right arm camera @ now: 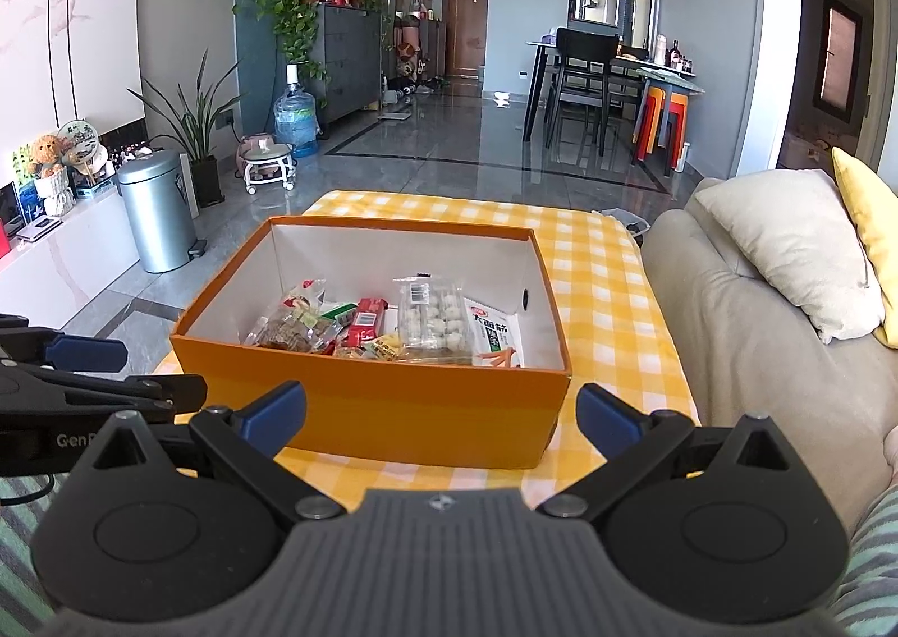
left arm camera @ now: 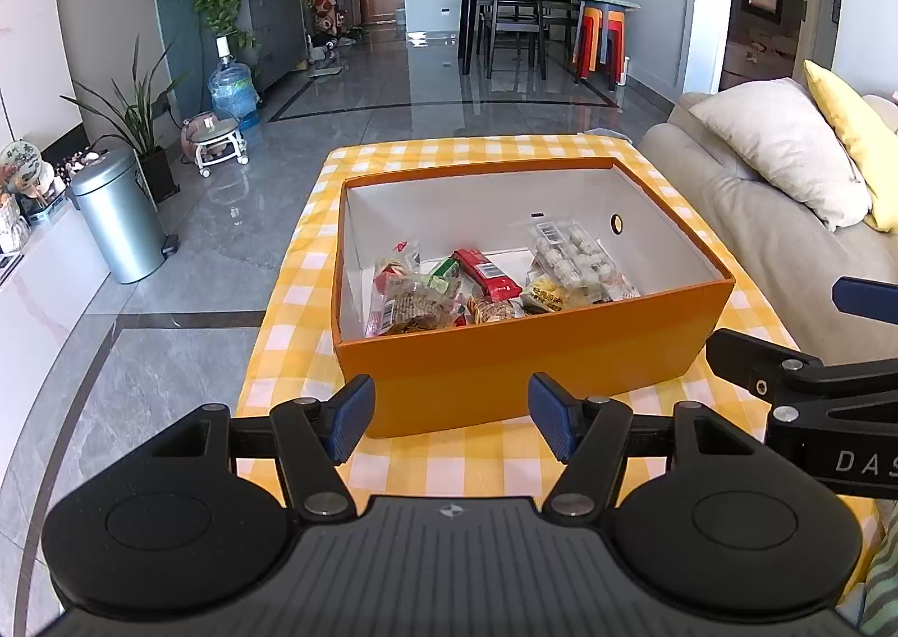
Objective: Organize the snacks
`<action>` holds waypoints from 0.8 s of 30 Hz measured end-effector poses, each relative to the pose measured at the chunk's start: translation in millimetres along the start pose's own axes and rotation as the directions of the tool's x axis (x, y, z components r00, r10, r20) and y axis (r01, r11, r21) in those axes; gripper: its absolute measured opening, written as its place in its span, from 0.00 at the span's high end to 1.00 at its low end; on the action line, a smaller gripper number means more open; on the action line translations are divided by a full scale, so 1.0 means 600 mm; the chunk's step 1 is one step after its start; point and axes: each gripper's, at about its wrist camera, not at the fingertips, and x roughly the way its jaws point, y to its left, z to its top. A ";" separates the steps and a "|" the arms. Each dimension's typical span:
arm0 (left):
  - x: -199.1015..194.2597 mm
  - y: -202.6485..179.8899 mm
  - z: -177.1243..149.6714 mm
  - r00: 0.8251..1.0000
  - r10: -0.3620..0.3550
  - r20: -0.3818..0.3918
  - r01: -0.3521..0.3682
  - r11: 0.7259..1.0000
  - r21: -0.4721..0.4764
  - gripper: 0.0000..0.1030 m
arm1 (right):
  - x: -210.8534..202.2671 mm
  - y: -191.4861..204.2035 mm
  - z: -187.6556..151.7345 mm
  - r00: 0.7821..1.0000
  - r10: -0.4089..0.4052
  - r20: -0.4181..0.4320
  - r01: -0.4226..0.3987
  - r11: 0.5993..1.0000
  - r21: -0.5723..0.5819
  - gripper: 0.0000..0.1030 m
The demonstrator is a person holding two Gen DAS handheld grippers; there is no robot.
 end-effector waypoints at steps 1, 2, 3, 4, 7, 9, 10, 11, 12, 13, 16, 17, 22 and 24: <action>0.000 0.000 0.000 1.000 0.000 0.000 0.000 1.000 0.000 0.28 | 0.000 0.000 0.000 1.000 0.001 -0.001 -0.001 1.000 0.001 0.04; 0.000 0.001 -0.001 1.000 0.001 0.000 -0.001 1.000 -0.001 0.28 | 0.000 0.000 0.000 1.000 0.000 -0.001 0.000 1.000 0.001 0.04; 0.000 0.001 0.000 1.000 0.001 0.000 -0.001 1.000 -0.002 0.28 | 0.000 0.000 0.000 1.000 0.001 0.000 -0.001 1.000 0.001 0.04; 0.000 0.001 0.000 1.000 0.001 0.000 -0.001 1.000 -0.001 0.28 | 0.000 0.000 0.000 1.000 0.001 0.000 -0.001 1.000 0.001 0.04; -0.001 0.001 -0.001 1.000 0.000 -0.002 0.000 1.000 0.000 0.28 | 0.001 0.000 0.002 1.000 0.001 -0.001 -0.001 1.000 0.000 0.04; -0.001 0.001 0.000 1.000 0.000 -0.002 0.000 1.000 0.000 0.28 | 0.001 -0.001 0.002 1.000 0.001 -0.002 -0.001 1.000 0.000 0.04; -0.001 0.001 0.000 1.000 0.000 -0.002 0.000 1.000 0.000 0.28 | 0.002 -0.001 0.002 1.000 0.000 -0.004 0.000 1.000 0.000 0.04; -0.001 0.001 0.000 1.000 0.000 -0.002 0.000 1.000 0.000 0.28 | 0.002 -0.001 0.002 1.000 -0.001 -0.006 0.001 1.000 -0.001 0.04; -0.001 0.001 0.000 1.000 0.000 -0.002 0.000 1.000 0.000 0.28 | 0.003 -0.001 0.001 1.000 -0.001 -0.007 0.001 1.000 0.000 0.04; -0.001 0.001 0.000 1.000 0.001 -0.002 -0.001 1.000 -0.001 0.28 | 0.003 -0.002 0.001 1.000 -0.001 -0.008 0.001 1.000 0.001 0.04; -0.001 0.000 0.000 1.000 0.000 -0.003 0.000 1.000 0.000 0.28 | 0.004 -0.001 0.001 1.000 -0.003 -0.010 0.003 1.000 0.001 0.04; -0.002 0.001 -0.001 1.000 0.001 -0.002 -0.001 1.000 0.001 0.28 | 0.004 -0.002 0.001 1.000 -0.003 -0.011 0.003 1.000 0.001 0.04; -0.001 0.000 0.000 1.000 0.002 -0.003 -0.002 1.000 0.000 0.28 | 0.003 -0.001 0.000 1.000 -0.004 -0.014 0.004 1.000 0.002 0.04; -0.001 0.001 -0.001 1.000 0.002 -0.003 -0.002 1.000 0.000 0.28 | 0.003 -0.002 0.000 1.000 -0.005 -0.016 0.005 1.000 0.004 0.04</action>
